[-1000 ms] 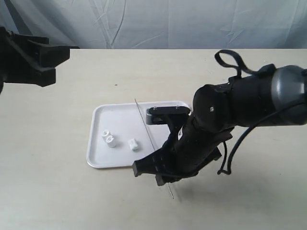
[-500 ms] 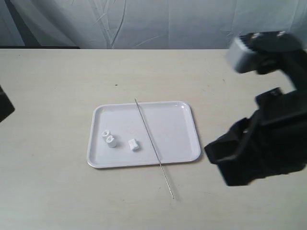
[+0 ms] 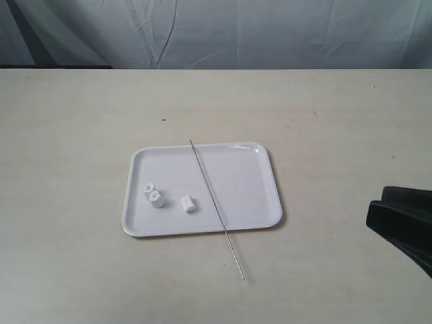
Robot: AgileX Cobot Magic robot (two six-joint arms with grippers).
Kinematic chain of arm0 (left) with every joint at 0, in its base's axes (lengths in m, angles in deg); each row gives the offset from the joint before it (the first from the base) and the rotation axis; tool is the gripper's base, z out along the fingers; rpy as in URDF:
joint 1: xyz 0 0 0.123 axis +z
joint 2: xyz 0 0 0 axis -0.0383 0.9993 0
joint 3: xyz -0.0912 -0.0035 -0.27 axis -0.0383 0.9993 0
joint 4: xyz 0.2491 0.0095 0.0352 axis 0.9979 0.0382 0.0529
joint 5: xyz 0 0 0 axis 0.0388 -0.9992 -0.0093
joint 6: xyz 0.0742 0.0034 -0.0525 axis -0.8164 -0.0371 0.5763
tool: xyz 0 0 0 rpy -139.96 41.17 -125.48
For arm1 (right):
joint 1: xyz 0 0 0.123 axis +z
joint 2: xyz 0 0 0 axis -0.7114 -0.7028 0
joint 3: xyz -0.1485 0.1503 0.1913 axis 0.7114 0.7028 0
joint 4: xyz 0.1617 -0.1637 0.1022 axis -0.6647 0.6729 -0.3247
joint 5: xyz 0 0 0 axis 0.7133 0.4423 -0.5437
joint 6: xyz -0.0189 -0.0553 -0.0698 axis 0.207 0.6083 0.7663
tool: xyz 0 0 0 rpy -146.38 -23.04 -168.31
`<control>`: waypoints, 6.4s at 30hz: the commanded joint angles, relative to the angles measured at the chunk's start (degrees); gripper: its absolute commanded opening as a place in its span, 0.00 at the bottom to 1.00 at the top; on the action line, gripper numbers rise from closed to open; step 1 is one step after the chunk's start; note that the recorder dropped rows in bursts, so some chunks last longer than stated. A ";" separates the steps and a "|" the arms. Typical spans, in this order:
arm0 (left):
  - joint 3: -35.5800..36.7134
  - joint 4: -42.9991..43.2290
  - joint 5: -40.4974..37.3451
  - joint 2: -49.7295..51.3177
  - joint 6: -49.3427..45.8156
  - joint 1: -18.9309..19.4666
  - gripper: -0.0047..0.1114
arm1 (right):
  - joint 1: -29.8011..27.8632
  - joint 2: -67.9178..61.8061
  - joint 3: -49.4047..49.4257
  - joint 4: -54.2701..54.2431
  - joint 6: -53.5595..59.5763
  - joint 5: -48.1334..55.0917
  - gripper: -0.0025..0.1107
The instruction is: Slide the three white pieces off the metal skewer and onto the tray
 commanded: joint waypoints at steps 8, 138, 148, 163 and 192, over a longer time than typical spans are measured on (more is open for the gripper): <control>4.68 -0.38 -3.92 -0.37 0.13 -0.15 0.16 | 0.19 0.35 8.28 -8.85 -6.56 -1.73 0.26; 4.68 -104.05 -20.12 -5.40 -116.91 18.52 0.04 | -48.43 19.38 18.93 13.33 6.31 -2.59 0.02; 4.68 -104.05 -20.12 -5.40 -116.91 18.52 0.04 | -48.43 19.38 18.93 12.64 5.77 -2.59 0.02; 4.68 -104.05 -20.12 -5.40 -116.91 18.52 0.04 | -48.43 19.38 18.93 11.97 5.77 -2.59 0.02; 4.68 -104.05 -20.12 -5.40 -116.91 18.52 0.04 | -48.43 19.38 18.93 10.92 5.77 -2.59 0.02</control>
